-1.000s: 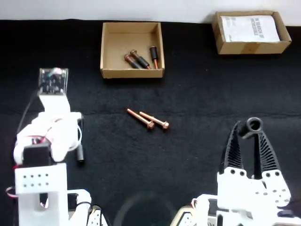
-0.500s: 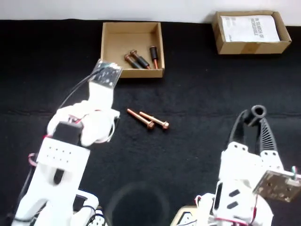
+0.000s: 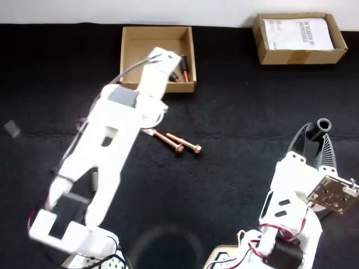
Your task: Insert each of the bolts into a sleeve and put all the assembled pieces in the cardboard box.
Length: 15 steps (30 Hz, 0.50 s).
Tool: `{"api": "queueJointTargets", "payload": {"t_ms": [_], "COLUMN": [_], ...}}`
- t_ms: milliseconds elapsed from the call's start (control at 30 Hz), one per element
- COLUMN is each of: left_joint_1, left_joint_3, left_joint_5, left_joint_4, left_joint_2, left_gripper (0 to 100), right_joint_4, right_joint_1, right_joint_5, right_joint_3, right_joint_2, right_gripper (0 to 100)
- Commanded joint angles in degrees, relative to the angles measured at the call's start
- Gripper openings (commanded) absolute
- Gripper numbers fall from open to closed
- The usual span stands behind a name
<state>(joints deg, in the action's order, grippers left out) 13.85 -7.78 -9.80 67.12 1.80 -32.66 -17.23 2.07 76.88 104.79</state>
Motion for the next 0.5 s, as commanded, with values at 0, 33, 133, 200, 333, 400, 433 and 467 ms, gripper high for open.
{"api": "queueJointTargets", "payload": {"t_ms": [0,33,133,200,333,400,433,467], "left_joint_1": [3.12,3.74,5.67,6.64,7.25,6.90,6.81,6.55], "left_joint_3": [4.88,5.05,4.62,4.62,5.05,5.23,5.23,5.23], "left_joint_5": [-4.75,-6.86,-14.07,-18.81,-32.79,-39.82,-42.37,-44.40], "left_joint_4": [-0.44,-0.44,0.53,2.99,9.67,12.22,12.75,12.48], "left_joint_2": [4.00,5.05,7.43,8.57,10.42,10.86,11.12,11.38], "left_gripper": [9,9,12,15,15,15,15,15], "right_joint_4": [7.08,8.66,13.05,15.96,18.68,18.95,18.95,18.95], "right_joint_1": [-0.75,-0.75,-0.75,-0.75,-1.45,-1.45,-1.45,-1.54], "right_joint_5": [0.26,0.09,-3.43,-4.66,-5.71,-5.71,-5.71,-5.71], "right_joint_3": [3.91,5.14,8.66,10.51,12.53,13.14,13.14,13.14], "right_joint_2": [0.31,0.31,0.31,0.31,0.31,0.31,0.31,0.31], "right_gripper": [0.6,0.6,0.6,0.6,0.6,0.6,0.6,0.6]}}
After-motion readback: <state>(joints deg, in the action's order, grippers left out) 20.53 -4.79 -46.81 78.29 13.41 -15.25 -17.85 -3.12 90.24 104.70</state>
